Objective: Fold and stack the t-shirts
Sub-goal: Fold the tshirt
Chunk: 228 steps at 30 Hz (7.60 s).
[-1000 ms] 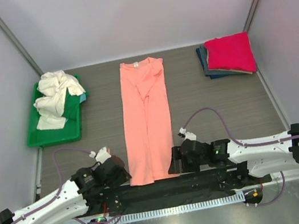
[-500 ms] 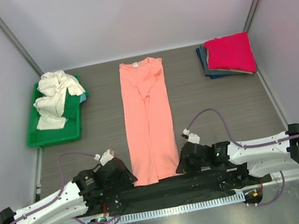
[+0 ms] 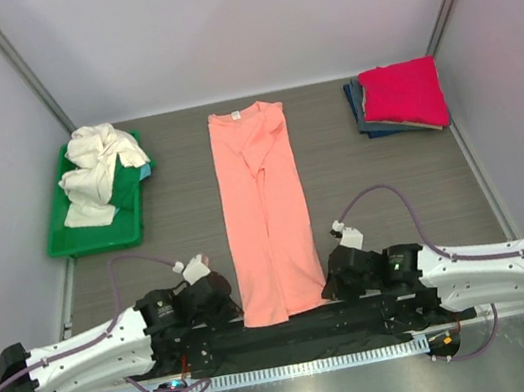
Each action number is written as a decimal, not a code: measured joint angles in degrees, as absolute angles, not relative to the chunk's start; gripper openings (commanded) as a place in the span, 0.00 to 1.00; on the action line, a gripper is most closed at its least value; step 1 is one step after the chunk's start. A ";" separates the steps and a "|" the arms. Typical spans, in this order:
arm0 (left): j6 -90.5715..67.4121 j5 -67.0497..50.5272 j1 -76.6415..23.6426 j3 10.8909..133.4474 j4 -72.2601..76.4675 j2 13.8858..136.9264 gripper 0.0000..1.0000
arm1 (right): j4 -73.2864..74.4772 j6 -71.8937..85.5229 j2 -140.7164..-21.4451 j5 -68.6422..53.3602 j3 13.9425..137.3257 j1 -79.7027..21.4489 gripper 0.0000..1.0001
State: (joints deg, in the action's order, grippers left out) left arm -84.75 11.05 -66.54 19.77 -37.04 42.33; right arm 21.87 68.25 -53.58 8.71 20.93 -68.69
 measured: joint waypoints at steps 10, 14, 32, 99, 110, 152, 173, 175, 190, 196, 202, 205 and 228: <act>-78.59 18.98 -66.63 41.67 -42.46 50.06 0.68 | 30.26 60.53 -56.86 12.75 38.17 -63.51 0.01; -77.95 16.86 -66.63 37.74 -41.82 52.27 0.69 | 32.23 59.13 -57.91 12.49 37.36 -62.78 0.01; -83.26 9.69 -70.59 21.80 -28.27 54.24 0.50 | 33.12 59.07 -57.23 9.85 30.48 -62.78 0.01; -38.06 -2.94 -21.98 87.24 -39.31 111.07 0.22 | 35.22 29.17 -112.31 3.86 87.22 -27.81 0.39; -38.33 -5.23 -15.97 126.10 -54.61 131.33 0.64 | 41.87 27.05 -130.58 -3.01 121.62 -19.25 0.71; -48.71 -15.46 -20.97 40.66 -12.64 85.95 0.57 | 9.69 33.10 -96.64 -26.17 46.68 -22.13 0.16; -50.83 -11.51 -23.81 37.98 -11.25 82.70 0.00 | 10.83 32.69 -94.50 -25.80 45.58 -22.20 0.01; -51.11 -10.50 -25.87 37.91 -14.06 78.35 0.00 | 12.97 32.69 -90.41 -25.63 44.36 -22.33 0.01; -62.08 -5.30 -39.11 45.19 -45.69 42.85 0.00 | 38.33 34.89 -48.93 -27.42 42.11 -23.81 0.01; -61.41 -2.42 -39.35 54.28 -51.13 46.54 0.00 | 42.98 35.75 -51.40 -25.80 49.47 -23.97 0.01; -59.20 1.54 -39.20 59.79 -52.27 57.21 0.00 | 44.07 34.04 -60.49 -20.34 58.33 -23.92 0.01; -57.49 2.37 -37.52 62.50 -52.69 61.45 0.00 | 44.07 32.51 -66.78 -18.44 62.22 -23.90 0.01; -40.84 -7.27 -17.10 83.22 -49.10 94.06 0.00 | 39.00 27.05 -101.12 -19.16 86.15 -19.57 0.01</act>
